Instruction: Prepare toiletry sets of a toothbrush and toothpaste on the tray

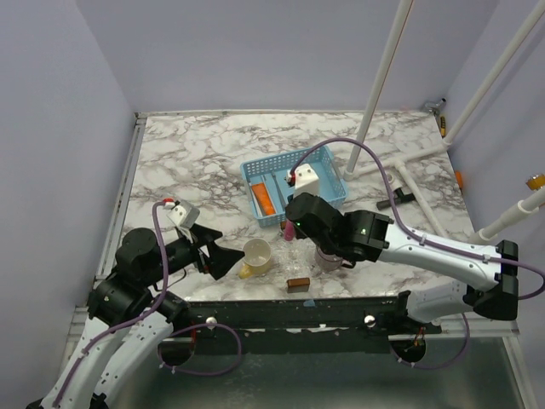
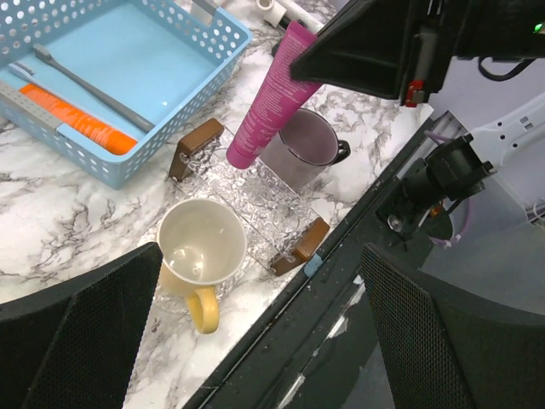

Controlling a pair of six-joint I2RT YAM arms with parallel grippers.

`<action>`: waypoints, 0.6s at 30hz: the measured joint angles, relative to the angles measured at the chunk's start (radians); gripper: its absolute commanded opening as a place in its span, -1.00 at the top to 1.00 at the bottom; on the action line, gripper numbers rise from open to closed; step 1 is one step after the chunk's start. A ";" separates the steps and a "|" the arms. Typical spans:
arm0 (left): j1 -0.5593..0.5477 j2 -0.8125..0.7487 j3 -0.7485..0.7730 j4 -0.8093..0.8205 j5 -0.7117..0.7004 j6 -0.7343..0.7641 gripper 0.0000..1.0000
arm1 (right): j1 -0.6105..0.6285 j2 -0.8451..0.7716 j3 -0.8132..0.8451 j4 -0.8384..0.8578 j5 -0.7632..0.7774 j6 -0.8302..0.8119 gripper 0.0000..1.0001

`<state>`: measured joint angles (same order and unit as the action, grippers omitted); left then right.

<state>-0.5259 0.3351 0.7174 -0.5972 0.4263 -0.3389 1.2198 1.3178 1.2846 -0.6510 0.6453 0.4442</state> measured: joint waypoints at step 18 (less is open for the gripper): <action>0.000 -0.019 -0.002 0.006 -0.024 0.004 -0.97 | -0.062 0.048 -0.103 0.124 0.007 0.000 0.99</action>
<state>-0.5259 0.3157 0.7155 -0.5911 0.4026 -0.3351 1.1576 1.3655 1.1816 -0.5274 0.6525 0.4442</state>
